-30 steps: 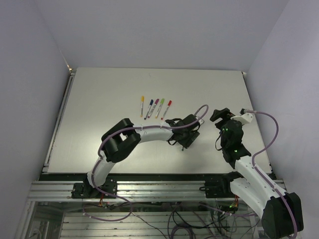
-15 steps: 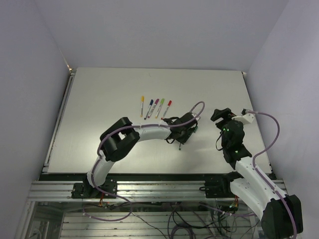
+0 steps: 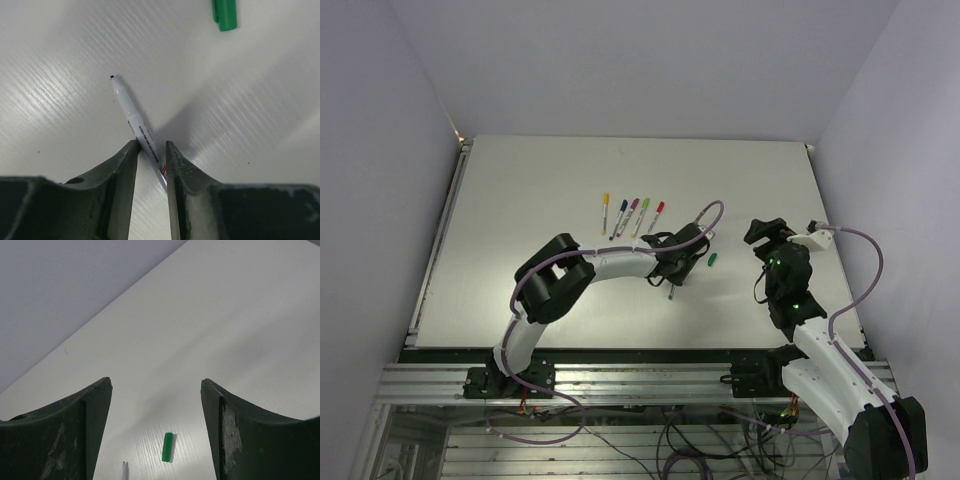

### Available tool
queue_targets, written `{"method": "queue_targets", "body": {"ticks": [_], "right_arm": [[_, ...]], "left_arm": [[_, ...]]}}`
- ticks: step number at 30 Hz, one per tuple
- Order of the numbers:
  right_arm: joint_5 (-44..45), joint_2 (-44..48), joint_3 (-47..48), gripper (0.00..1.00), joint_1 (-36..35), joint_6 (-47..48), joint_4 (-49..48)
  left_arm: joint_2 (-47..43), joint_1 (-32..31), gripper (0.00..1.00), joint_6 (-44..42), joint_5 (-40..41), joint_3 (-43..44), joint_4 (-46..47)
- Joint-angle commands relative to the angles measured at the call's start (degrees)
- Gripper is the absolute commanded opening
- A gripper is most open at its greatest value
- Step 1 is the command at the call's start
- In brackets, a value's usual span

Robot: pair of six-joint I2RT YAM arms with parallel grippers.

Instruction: Insert the pens into the pen caps

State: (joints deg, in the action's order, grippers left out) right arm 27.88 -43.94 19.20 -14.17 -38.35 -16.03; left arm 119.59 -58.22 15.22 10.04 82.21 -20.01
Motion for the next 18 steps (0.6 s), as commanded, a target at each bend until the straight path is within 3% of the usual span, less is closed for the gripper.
{"method": "queue_targets", "body": {"ticks": [1, 3, 4, 5, 7, 9, 18], "right_arm": [[1.01, 0.66, 0.09, 0.71, 0.45, -1.69, 1.25], [0.74, 0.41, -0.08, 0.71, 0.44, -2.42, 1.27], [0.65, 0.15, -0.19, 0.70, 0.46, -2.77, 1.31], [0.60, -0.16, -0.03, 0.70, 0.44, -3.15, 1.54], [0.55, -0.76, 0.39, 0.70, 0.45, -3.27, 2.22], [0.59, -1.00, 0.80, 0.70, 0.44, -3.12, 2.85], [0.62, -0.35, 0.40, 0.70, 0.40, -3.01, 3.02]], "left_arm": [[3.39, 0.34, 0.32, -1.00, -4.45, -6.44, -15.81], [3.45, 0.46, 0.24, -1.38, -5.51, -7.43, -15.93], [3.53, 0.51, 0.13, -1.50, -5.93, -7.72, -15.94], [3.62, 0.55, 0.08, -1.54, -6.30, -7.95, -15.89], [3.51, 0.70, 0.07, -1.72, -6.47, -8.19, -15.87], [3.10, 0.89, 0.18, -1.90, -5.73, -8.03, -16.06], [2.39, 1.02, 0.38, -2.39, -5.39, -8.13, -17.34]]}}
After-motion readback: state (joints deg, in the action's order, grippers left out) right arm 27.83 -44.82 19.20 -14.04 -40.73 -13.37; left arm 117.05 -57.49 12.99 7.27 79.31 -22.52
